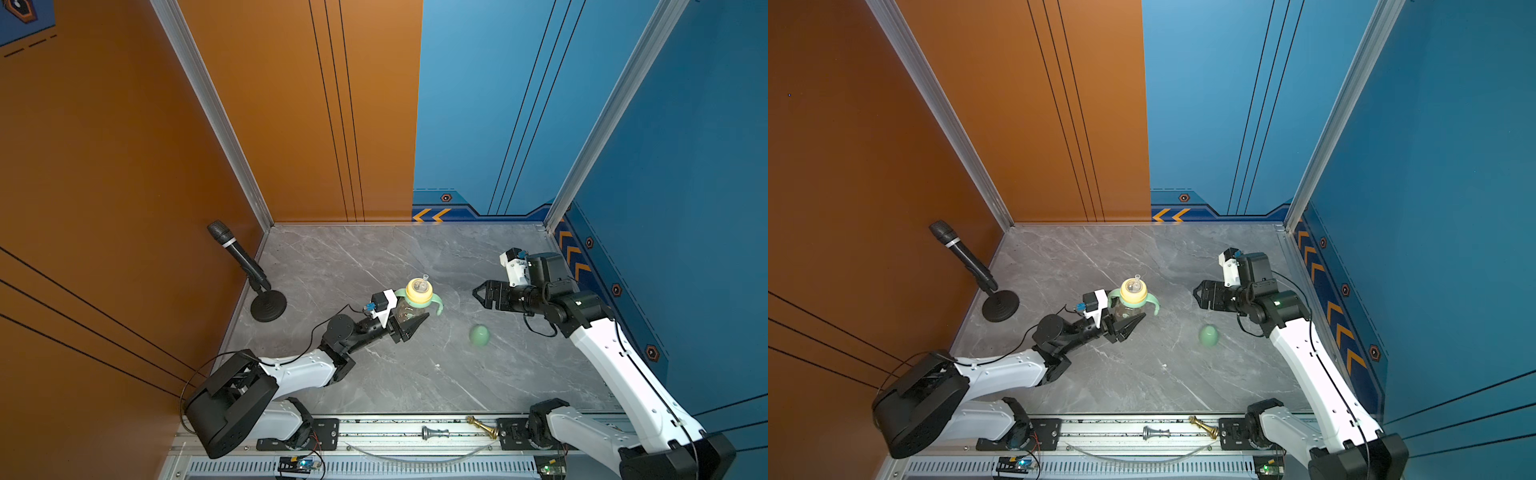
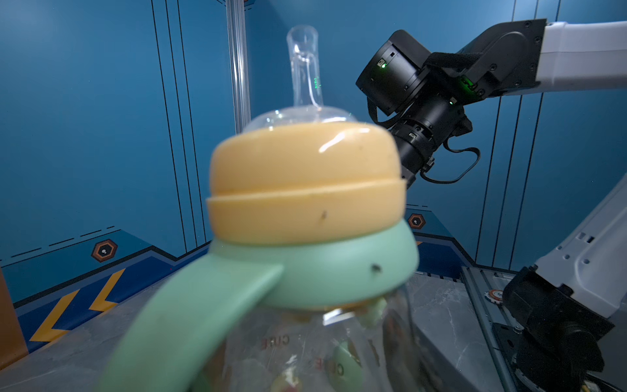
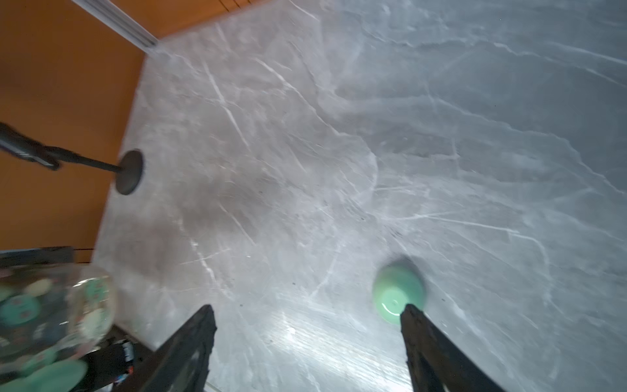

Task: Assemble the baby bottles
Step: Pick up the lid from the center of the board.

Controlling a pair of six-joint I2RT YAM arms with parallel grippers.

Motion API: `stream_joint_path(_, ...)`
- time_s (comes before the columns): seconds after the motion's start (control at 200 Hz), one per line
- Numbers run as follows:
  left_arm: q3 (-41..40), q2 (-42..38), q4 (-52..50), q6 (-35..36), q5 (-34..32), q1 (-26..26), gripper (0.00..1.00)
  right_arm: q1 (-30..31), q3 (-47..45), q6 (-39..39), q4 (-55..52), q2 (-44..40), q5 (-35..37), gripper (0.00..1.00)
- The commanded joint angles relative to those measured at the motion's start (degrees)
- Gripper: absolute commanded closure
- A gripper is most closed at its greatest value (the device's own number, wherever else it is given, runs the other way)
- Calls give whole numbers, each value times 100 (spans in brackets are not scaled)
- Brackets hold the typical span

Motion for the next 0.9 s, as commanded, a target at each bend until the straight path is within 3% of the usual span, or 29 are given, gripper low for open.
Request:
stream_joint_path(0.0,209,104,462,190,-94,-157,96,205,-274,34,-848,458,1254,14)
stream_joint_path(0.36,212,117,459,262,-208,-217,96,746,-569,420,-414,2137,1693,15)
stream_joint_path(0.771,148,21,390,274,-239,-217,95,633,-711,414,116,2846,1736,21)
stream_joint_path(0.896,123,-10,390,290,-258,-225,95,607,-634,373,132,2998,1721,29)
